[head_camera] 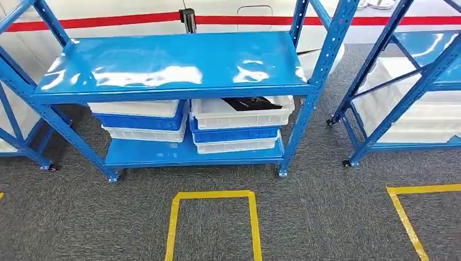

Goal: Take the parts from the cabinet and place them on the table.

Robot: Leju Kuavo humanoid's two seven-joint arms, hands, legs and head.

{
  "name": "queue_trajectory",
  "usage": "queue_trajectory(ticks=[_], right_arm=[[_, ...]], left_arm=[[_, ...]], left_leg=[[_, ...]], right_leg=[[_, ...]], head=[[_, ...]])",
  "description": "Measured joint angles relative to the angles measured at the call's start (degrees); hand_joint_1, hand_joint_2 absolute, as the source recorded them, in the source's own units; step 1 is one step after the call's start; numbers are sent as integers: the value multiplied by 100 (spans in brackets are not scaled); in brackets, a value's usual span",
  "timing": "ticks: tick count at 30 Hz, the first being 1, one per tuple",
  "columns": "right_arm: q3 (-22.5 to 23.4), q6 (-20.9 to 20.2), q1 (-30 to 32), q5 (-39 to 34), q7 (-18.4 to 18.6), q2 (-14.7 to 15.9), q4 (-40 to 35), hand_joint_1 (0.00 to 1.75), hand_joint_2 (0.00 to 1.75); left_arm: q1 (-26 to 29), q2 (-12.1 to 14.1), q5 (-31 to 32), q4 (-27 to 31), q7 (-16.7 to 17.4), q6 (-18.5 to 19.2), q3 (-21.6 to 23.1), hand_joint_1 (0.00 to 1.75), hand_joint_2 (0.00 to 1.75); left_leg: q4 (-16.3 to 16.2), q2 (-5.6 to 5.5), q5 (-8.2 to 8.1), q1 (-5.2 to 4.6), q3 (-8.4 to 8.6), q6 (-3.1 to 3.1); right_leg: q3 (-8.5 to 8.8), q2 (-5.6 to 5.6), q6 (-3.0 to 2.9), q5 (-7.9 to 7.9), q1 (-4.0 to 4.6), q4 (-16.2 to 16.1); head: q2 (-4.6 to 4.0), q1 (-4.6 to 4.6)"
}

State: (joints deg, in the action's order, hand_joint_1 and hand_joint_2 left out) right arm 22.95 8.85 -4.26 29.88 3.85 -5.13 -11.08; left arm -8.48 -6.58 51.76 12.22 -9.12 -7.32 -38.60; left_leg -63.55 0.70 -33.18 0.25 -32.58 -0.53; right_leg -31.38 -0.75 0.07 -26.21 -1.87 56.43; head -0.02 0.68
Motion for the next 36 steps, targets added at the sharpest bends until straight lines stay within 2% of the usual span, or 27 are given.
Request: queue_trajectory(ticks=[2, 3, 4, 5, 6, 7, 8, 9, 10, 11, 12, 14, 17, 18, 19, 21, 26, 27, 28, 36], right_arm=[[0, 0, -6, 0, -2, -13, 0, 0, 0], [0, 0, 1, 0, -2, -11, 0, 0, 0], [0, 0, 9, 0, -4, -9, 0, 0, 0], [2, 7, 11, 0, -11, -11, 0, 0, 0], [2, 15, 10, -2, -26, -11, 0, 0, 0], [2, 24, 10, -2, -57, -11, 0, 0, 0], [4, 35, 10, -2, -72, -7, 0, 0, 0], [6, 48, 10, -2, -90, -4, 0, 0, 175], [6, 61, 29, 0, -114, 0, 0, 0, 175], [9, 63, 47, 2, -133, 20, 0, 0, 175], [11, 61, 69, 0, -146, 30, 0, 0, 175], [22, 50, 98, -11, -160, 54, 0, 0, 175], [-35, 48, 172, -175, -155, 92, -22, 0, 175], [-61, 35, 209, -249, -155, 111, -44, 0, 0], [-94, 20, 248, -328, -155, 127, -61, 0, 0], [-194, -24, 318, -504, -155, 159, -105, 0, 0], [-468, -175, 464, -907, -179, 218, -241, 0, 0], [-536, -192, 487, -997, -186, 232, -273, 0, 0], [-601, -216, 515, -1077, -190, 240, -304, 0, 0], [-1132, -444, 770, -1750, -254, 349, -559, 0, 0]], left_arm=[[23, 0, 0, 0, 2, -2, 0, 0, 0], [35, 0, 0, 0, 2, -13, 0, 0, 0], [48, 0, 0, 0, 2, -37, 0, 0, 0], [59, 0, 0, 0, 0, -68, 0, 0, 0], [65, 0, 0, 0, -4, -103, 0, 0, 0], [69, 0, 0, 0, -28, -142, 0, 0, 175], [81, -11, 0, -2, -48, -162, 0, 0, 175], [82, -33, -9, -11, -74, -166, 0, 0, 175], [92, -37, -20, -11, -114, -146, 0, 0, 175], [115, -64, -42, -15, -118, -133, 0, 0, 175], [136, -74, -70, -15, -100, -162, -2, 0, 175], [157, -118, -72, -15, 27, -240, -4, 0, 175], [251, -118, -317, 9, 149, -214, 195, 0, 175], [294, -118, -444, 20, 177, -188, 260, 0, 175], [343, -116, -575, 37, 203, -166, 353, 0, 0], [427, -103, -875, 83, 251, -109, 529, 0, 0], [618, -17, -1583, 219, 354, 20, 1006, 0, 0], [659, 7, -1738, 252, 374, 42, 1120, 0, 0], [694, 33, -1881, 277, 398, 76, 1238, 0, 0], [1032, 201, -3040, 522, 570, 299, 2084, 0, 0]], left_leg=[[-902, -59, -391, 63, -420, 70], [-1118, -58, -418, 93, -530, 94], [-1059, -58, -305, 133, -515, 123], [-770, -57, -91, 168, -386, 150], [-306, -58, 175, 205, -165, 176], [237, -62, 429, 247, 101, 212], [595, -143, 469, 293, 259, 257], [621, -201, 465, 226, 253, 198], [638, -169, 483, 224, 235, 159], [638, -162, 497, 209, 234, 153], [638, -162, 498, 157, 236, 136], [636, -161, 510, 89, 228, 32], [635, -159, 508, 62, 226, -8], [635, -159, 514, 53, 226, -23], [634, -160, 516, 48, 220, -30], [631, -161, 522, 36, 205, -48], [629, -159, 514, 29, 203, -61], [629, -158, 513, 29, 200, -62], [629, -158, 511, 30, 198, -65], [632, -157, 511, 42, 199, -64]], right_leg=[[-23, 33, 1, 2, 2, 4], [-24, 49, 4, 3, -2, 5], [-21, 68, 8, 3, -22, 9], [-19, 91, 16, 6, -41, 14], [-11, 117, 33, 12, -63, 15], [-3, 144, 80, 11, -84, 17], [-13, 161, 151, 14, -50, 19], [-36, 176, 209, 16, -21, 39], [-53, 178, 254, 21, 12, 29], [-86, 183, 211, -10, 65, 27], [-94, 187, 246, 21, 21, 16], [-79, 188, 272, 41, -19, -20], [-50, 188, 315, 70, -47, -80], [-31, 189, 340, 86, -54, -92], [-24, 189, 347, 91, -60, -101], [2, 189, 372, 108, -73, -113], [-7, 189, 388, 106, -79, -118], [-7, 189, 432, 98, -79, -119], [-7, 189, 438, 98, -79, -119], [-59, 188, 434, 94, -59, -115]], head=[[0, -5], [0, -2], [0, -7], [0, -2], [0, -5], [0, -2], [0, 9], [0, 37], [0, -27], [0, -35], [0, -42], [0, -37], [0, -44], [0, -40], [0, -42], [0, -44], [0, -37], [0, -40], [0, -38], [0, -40]])
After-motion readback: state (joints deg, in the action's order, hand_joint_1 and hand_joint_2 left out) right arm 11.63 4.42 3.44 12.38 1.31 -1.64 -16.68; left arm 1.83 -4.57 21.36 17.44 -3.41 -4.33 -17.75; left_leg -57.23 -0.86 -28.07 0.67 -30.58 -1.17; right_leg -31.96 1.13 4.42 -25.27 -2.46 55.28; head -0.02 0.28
